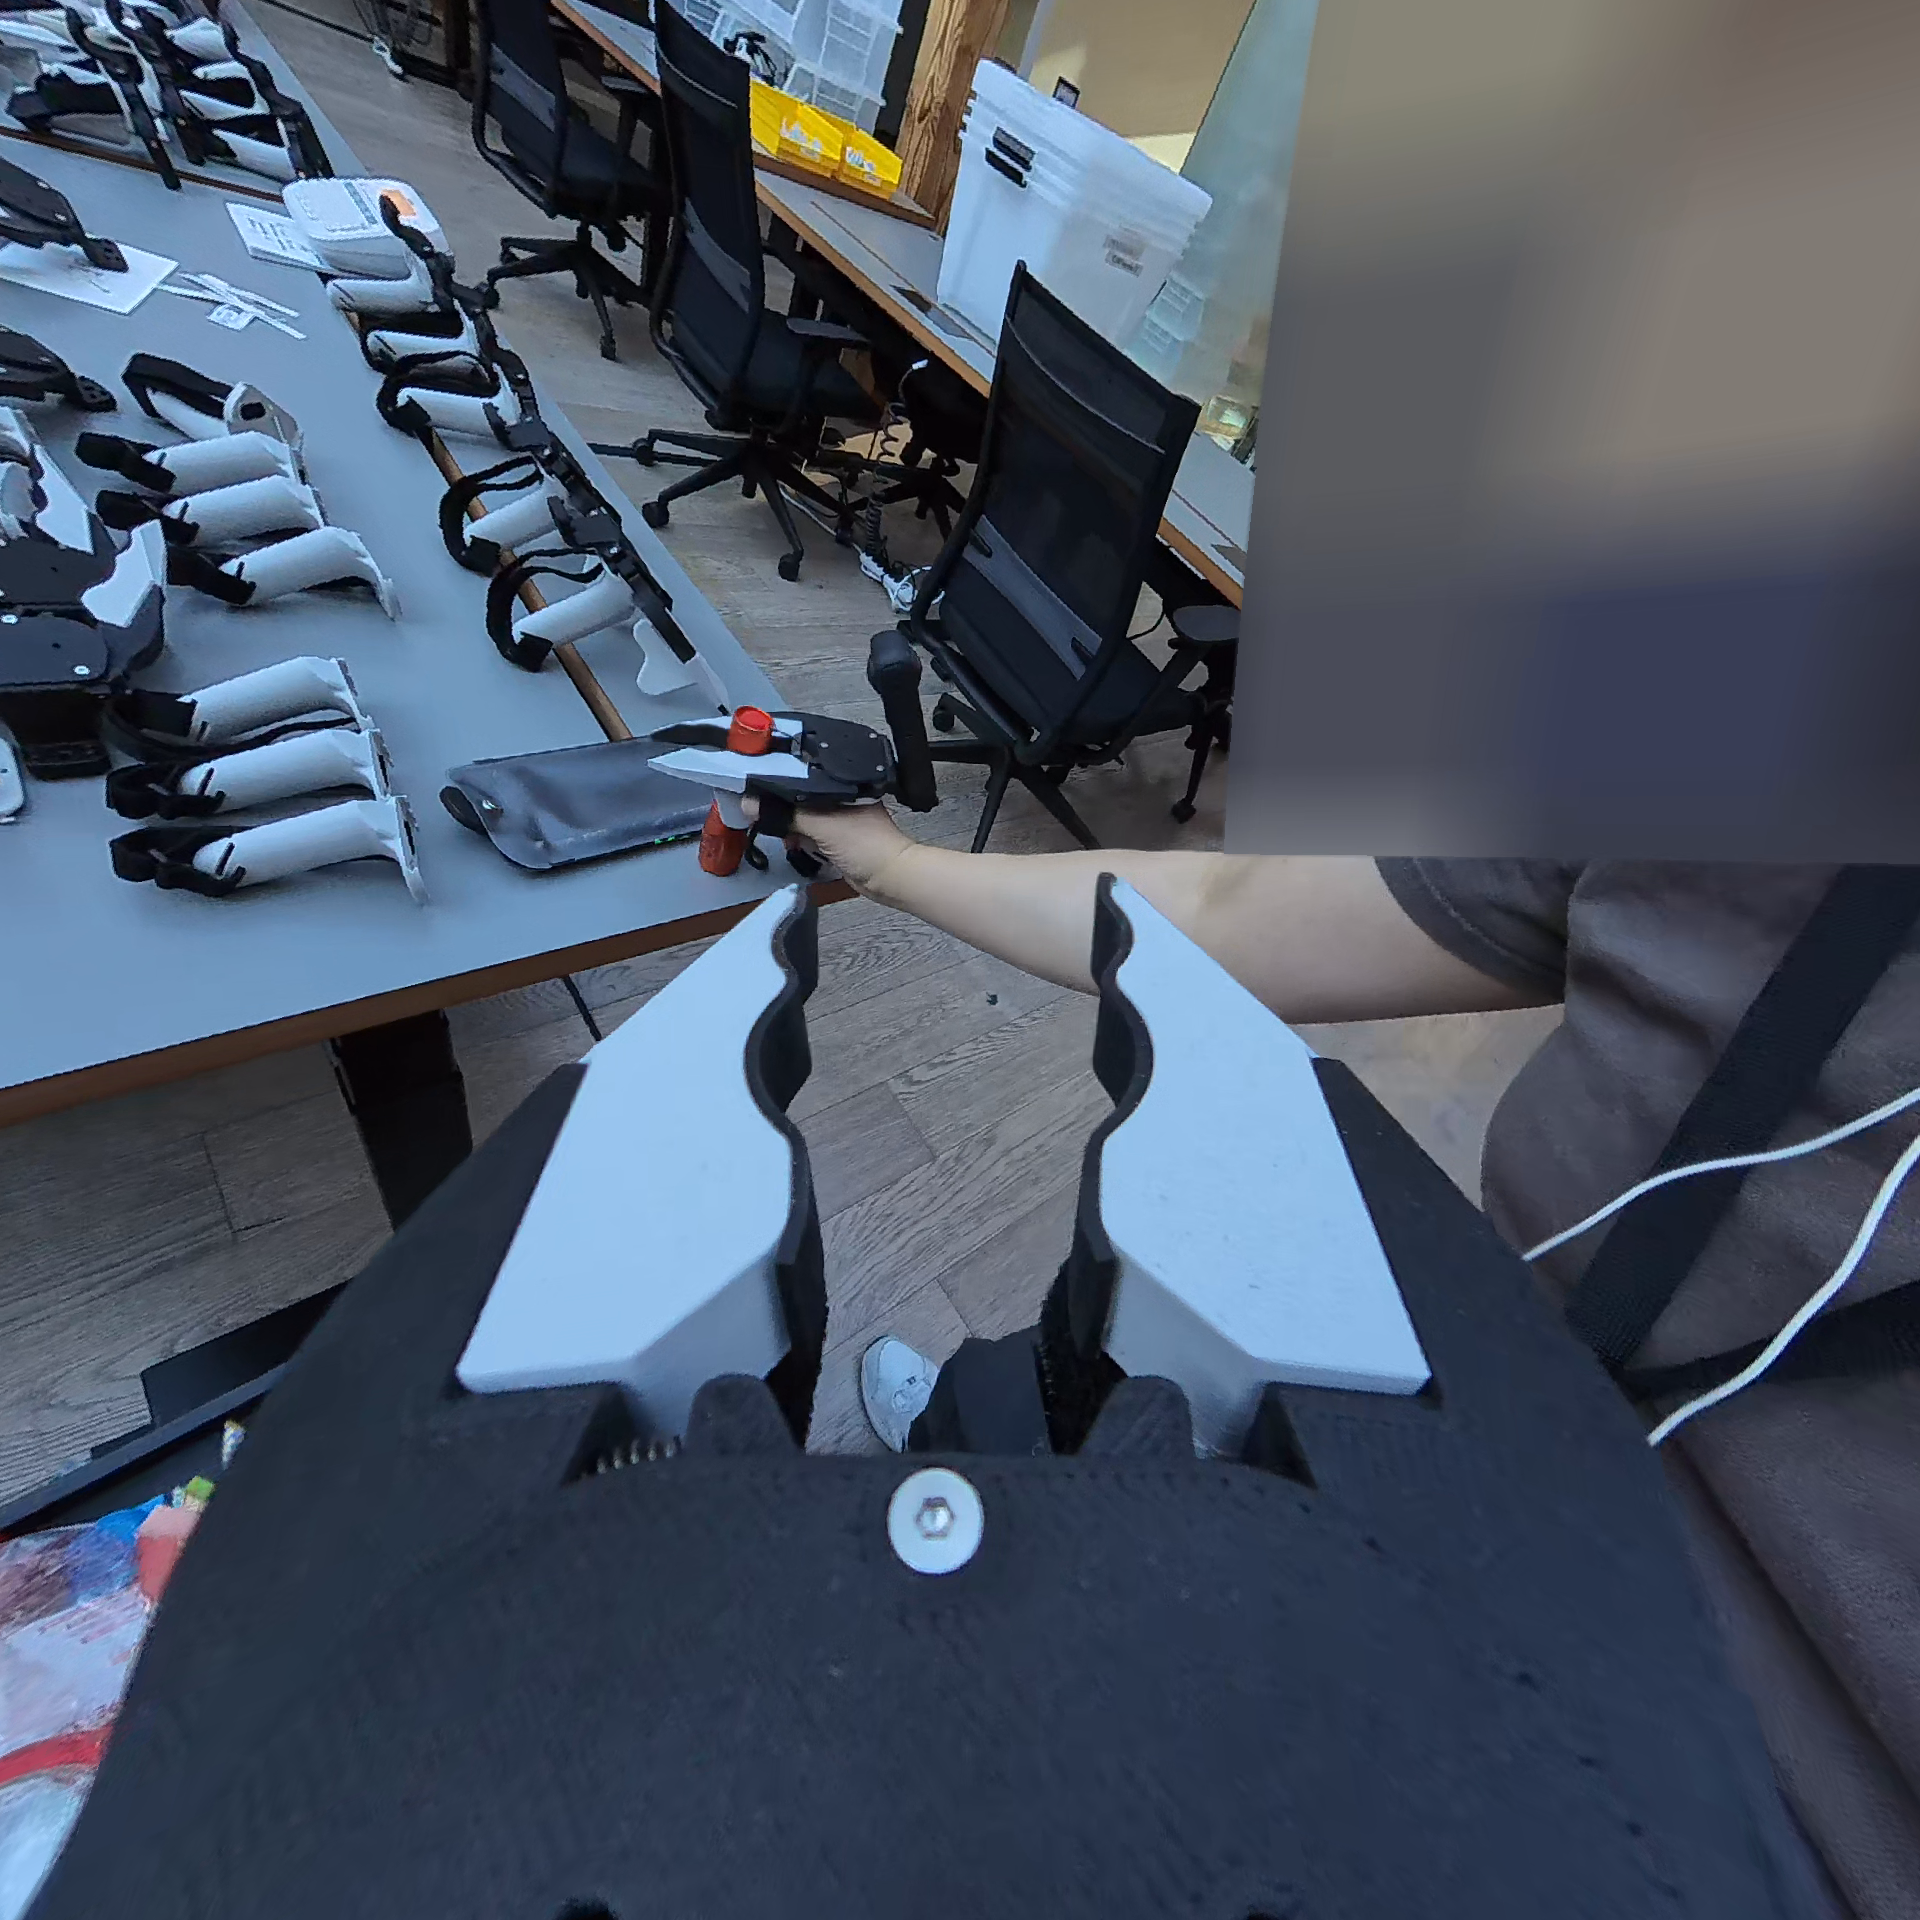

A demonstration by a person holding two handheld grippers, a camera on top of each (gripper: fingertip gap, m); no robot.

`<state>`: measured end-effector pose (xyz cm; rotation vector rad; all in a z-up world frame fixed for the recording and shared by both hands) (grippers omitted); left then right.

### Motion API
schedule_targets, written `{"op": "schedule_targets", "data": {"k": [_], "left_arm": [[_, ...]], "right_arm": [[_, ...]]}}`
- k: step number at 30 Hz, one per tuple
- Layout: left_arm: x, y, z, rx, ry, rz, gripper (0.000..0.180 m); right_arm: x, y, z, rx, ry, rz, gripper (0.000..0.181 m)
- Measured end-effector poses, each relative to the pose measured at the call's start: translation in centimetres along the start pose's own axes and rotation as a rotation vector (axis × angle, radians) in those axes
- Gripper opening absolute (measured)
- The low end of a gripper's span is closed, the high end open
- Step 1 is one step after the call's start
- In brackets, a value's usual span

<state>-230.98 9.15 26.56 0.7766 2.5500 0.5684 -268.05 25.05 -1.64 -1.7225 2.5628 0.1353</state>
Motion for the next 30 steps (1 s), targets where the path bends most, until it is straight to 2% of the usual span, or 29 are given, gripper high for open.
{"op": "schedule_targets", "data": {"k": [9, 11, 15, 25, 30], "left_arm": [[1.0, 1.4, 0.1, 0.013, -0.012, 0.048, 0.052], [1.2, 1.9, 0.1, 0.017, -0.016, 0.065, 0.052], [1.6, 2.6, 0.2, 0.036, -0.033, 0.085, 0.053], [1.7, 4.1, -0.8, 0.074, -0.004, 0.141, 0.053], [-0.1, 4.7, -1.6, 0.136, 0.040, 0.113, 0.056]], "right_arm": [[-0.5, -0.1, 0.0, -0.046, -0.059, 0.000, 0.049], [-0.4, -0.1, 0.3, -0.055, -0.081, 0.025, 0.063], [-1.2, 0.3, 0.4, -0.012, -0.086, 0.064, 0.076], [-14.4, -2.4, 0.4, -0.120, -0.170, 0.141, 0.079], [-19.6, -4.1, -4.5, -0.137, -0.093, 0.220, 0.077]]}}
Point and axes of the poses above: each gripper's, where its closed fingertips meet, x out along the fingers, z out of its underside, y = z × x across the jaws, the point moved 5 cm from there along -x, back along the fingers, and after that the axes turned 8 degrees about -x, right-handed, at the moved point
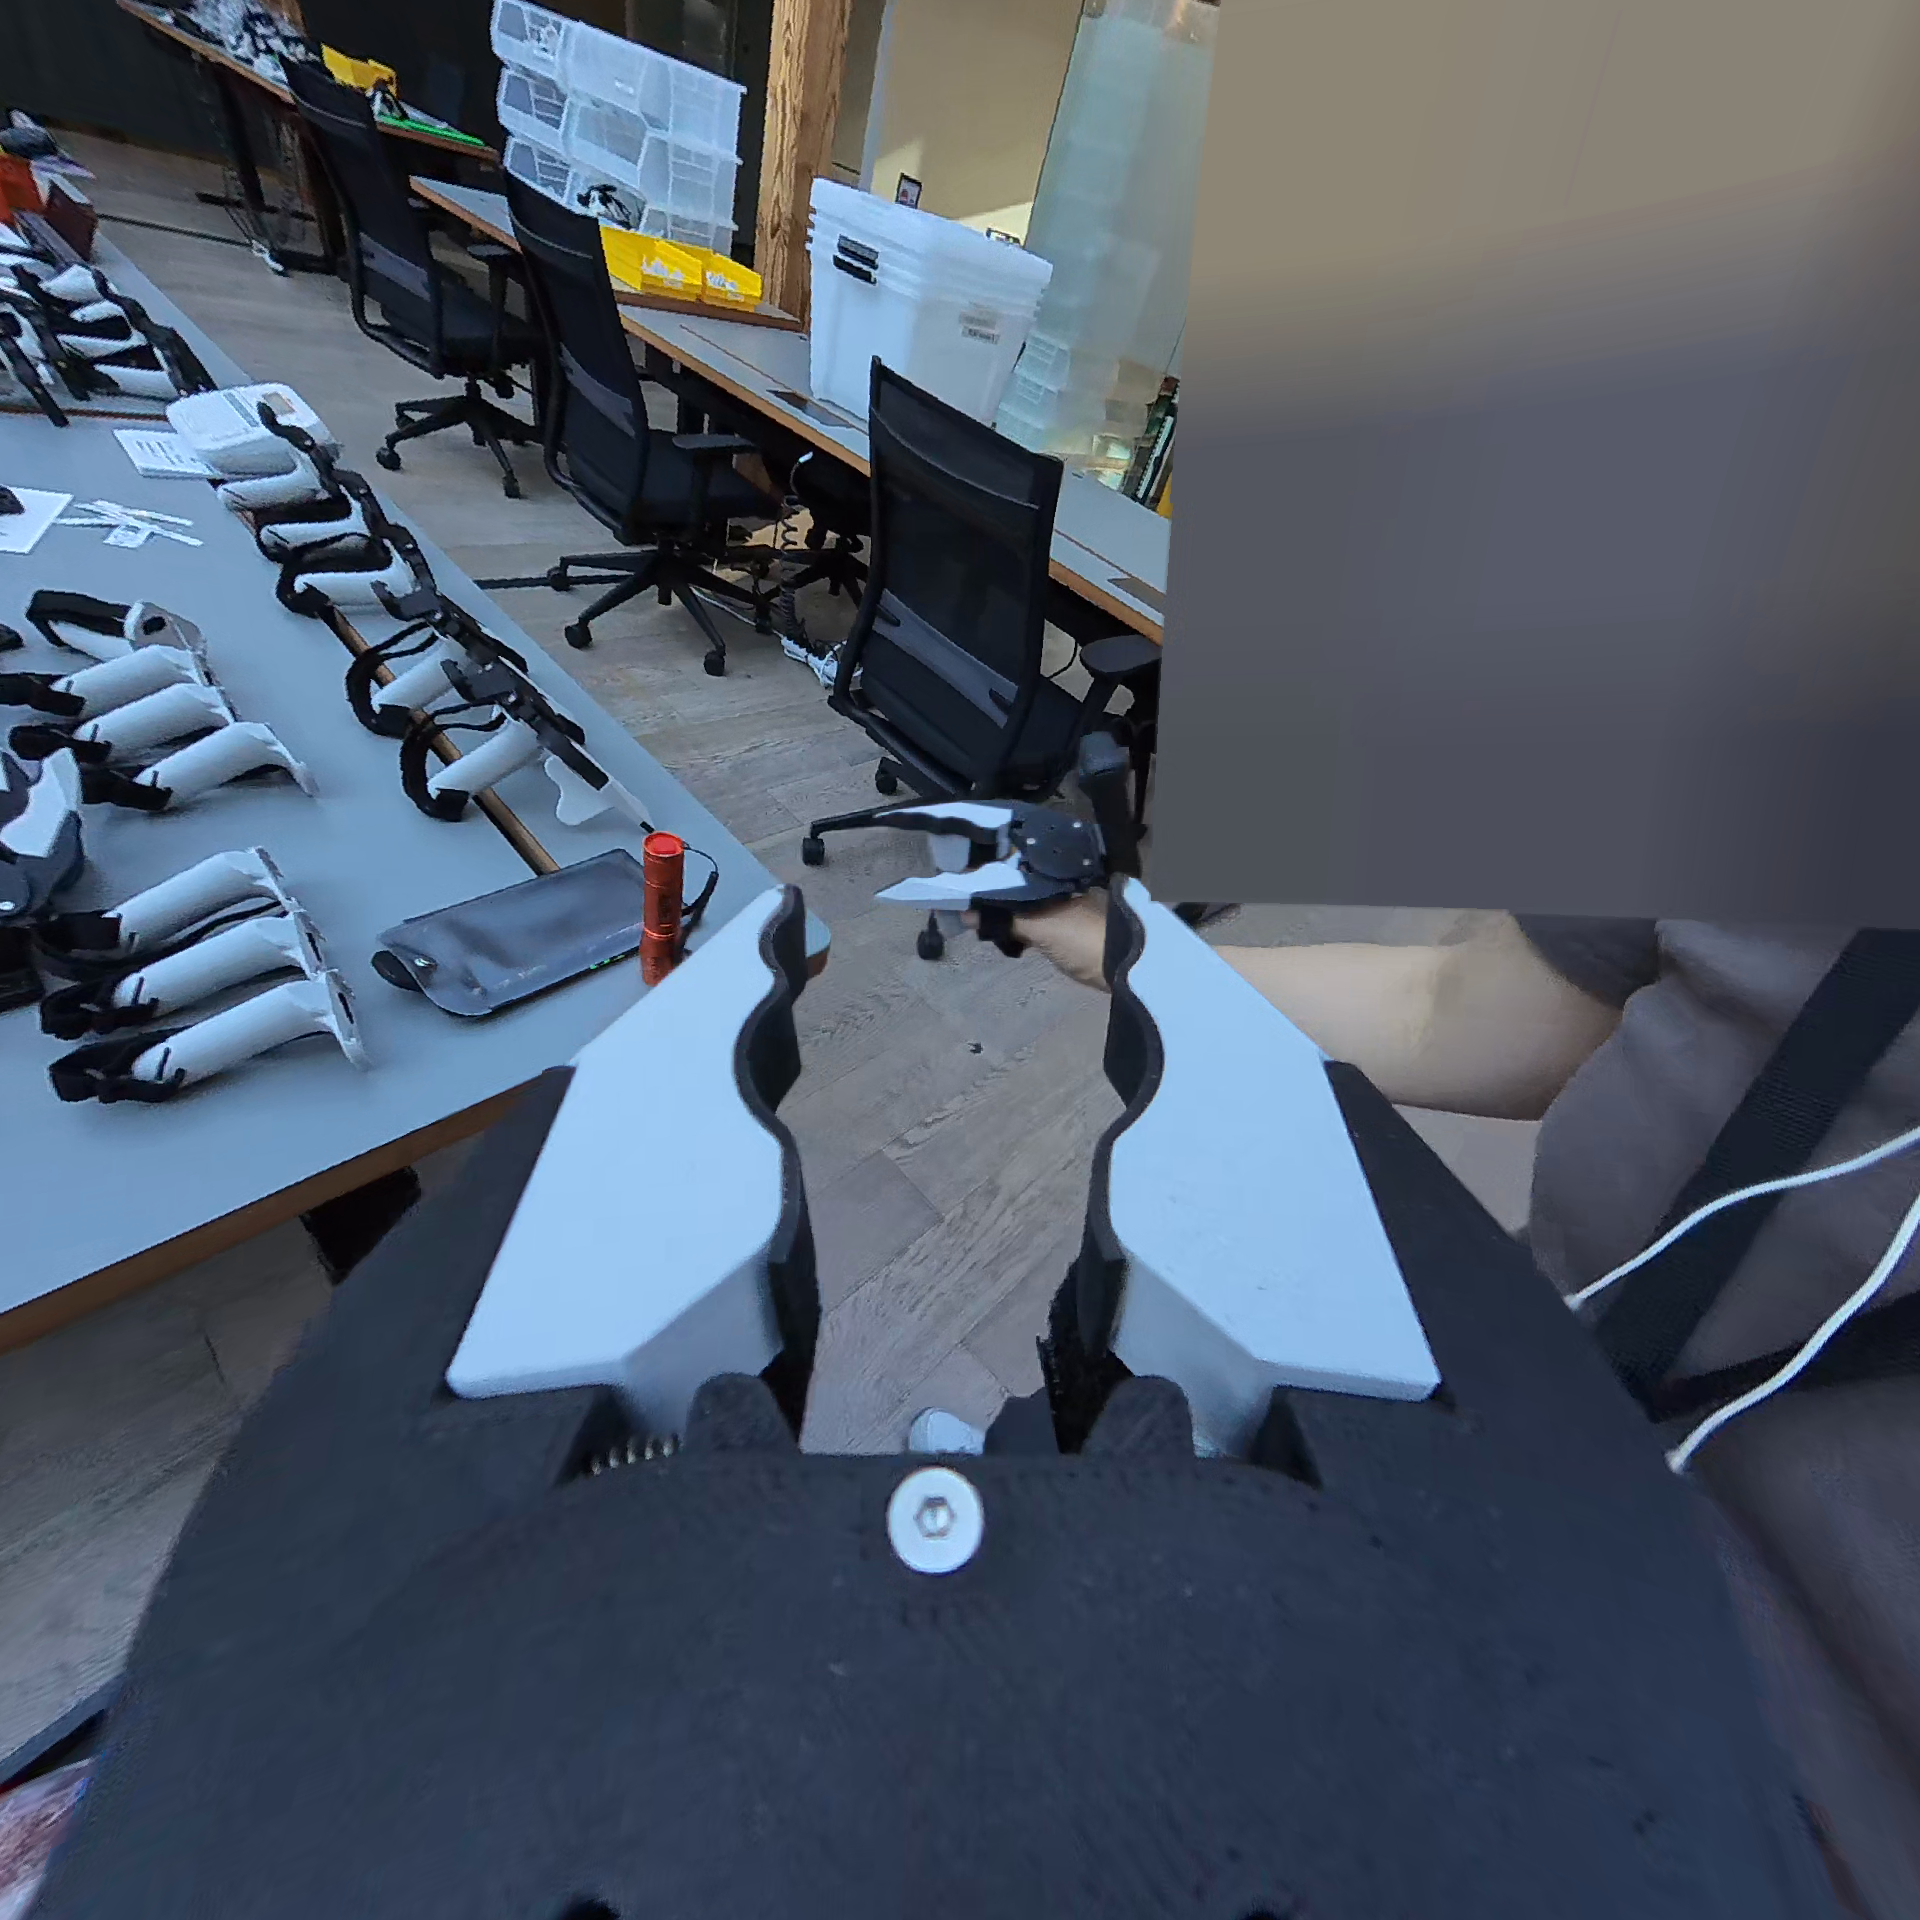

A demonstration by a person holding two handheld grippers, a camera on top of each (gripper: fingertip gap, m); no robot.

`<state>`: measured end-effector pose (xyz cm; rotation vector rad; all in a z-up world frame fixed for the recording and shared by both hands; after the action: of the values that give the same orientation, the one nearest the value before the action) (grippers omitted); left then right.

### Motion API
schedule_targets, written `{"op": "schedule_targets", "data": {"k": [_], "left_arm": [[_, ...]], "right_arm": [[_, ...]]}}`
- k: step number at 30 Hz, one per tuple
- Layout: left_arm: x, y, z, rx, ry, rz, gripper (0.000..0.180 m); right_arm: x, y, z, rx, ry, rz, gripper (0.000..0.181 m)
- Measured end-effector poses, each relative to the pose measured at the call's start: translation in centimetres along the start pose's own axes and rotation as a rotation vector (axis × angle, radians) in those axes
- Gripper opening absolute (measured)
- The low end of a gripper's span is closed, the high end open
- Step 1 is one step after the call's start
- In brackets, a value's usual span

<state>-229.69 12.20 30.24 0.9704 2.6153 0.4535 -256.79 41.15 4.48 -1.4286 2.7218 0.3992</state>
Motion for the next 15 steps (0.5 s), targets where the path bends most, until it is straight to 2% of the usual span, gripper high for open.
{"op": "schedule_targets", "data": {"k": [4, 7, 10, 15], "left_arm": [[-3.2, 0.5, 1.1, 0.092, 0.005, -0.160, 0.060], [-6.1, 1.6, 3.1, 0.094, 0.039, -0.312, 0.058], [-9.0, 3.1, 6.3, 0.036, 0.070, -0.464, 0.056], [-11.5, 5.8, 11.6, -0.135, 0.095, -0.600, 0.051]], "right_arm": [[-4.6, -2.4, -5.5, -0.040, 0.075, -0.021, 0.075], [-7.4, -4.7, -8.7, -0.061, 0.111, -0.092, 0.070], [-9.3, -6.8, -10.5, -0.048, 0.143, -0.187, 0.063], [-11.8, -11.2, -10.9, -0.061, 0.054, -0.327, 0.055]]}}
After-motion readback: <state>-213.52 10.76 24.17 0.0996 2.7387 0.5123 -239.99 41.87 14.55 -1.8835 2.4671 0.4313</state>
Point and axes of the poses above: each gripper's, where its closed fingertips meet, x out along the fingers, z out of its underside, y = z × x across the jaws, the point moved 5 cm from there along -x, back along the fingers, and after that the axes turned 8 degrees about -x, right-handed, at the moved point
